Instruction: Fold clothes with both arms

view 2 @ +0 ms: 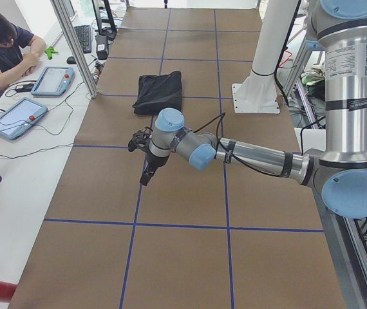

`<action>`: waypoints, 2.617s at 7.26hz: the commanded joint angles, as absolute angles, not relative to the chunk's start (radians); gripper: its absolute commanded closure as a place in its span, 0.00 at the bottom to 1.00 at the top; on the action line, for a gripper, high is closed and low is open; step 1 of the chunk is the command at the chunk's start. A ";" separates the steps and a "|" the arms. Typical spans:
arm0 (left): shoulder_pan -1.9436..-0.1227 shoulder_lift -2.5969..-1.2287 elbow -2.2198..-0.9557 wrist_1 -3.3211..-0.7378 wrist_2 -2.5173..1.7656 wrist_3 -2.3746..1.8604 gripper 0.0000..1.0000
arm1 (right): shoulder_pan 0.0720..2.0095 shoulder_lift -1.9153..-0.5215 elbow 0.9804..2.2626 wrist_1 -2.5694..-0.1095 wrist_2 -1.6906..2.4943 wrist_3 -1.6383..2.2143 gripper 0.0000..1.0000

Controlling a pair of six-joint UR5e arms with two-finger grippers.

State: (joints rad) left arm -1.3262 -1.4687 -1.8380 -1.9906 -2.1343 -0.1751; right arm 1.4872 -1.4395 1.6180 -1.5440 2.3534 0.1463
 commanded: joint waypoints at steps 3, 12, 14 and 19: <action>-1.358 -1.459 -1.773 -1.996 -2.141 -0.146 0.00 | 1.505 -1.592 1.686 -1.516 2.330 0.129 0.00; -1.538 -1.471 -1.838 -1.485 -2.221 0.196 0.00 | 1.506 -1.661 1.732 -1.643 2.373 0.123 0.00; -1.540 -1.476 -1.780 -1.524 -2.264 0.225 0.00 | 1.516 -1.666 1.721 -1.638 2.367 0.123 0.00; -1.539 -1.539 -1.594 -1.715 -2.263 0.212 0.00 | 1.523 -1.667 1.718 -1.631 2.358 0.121 0.00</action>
State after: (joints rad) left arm -1.5387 -1.5262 -1.6113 -1.7085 -2.2626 0.2140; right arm 1.5223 -1.6682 1.7188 -1.6309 2.3593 0.1212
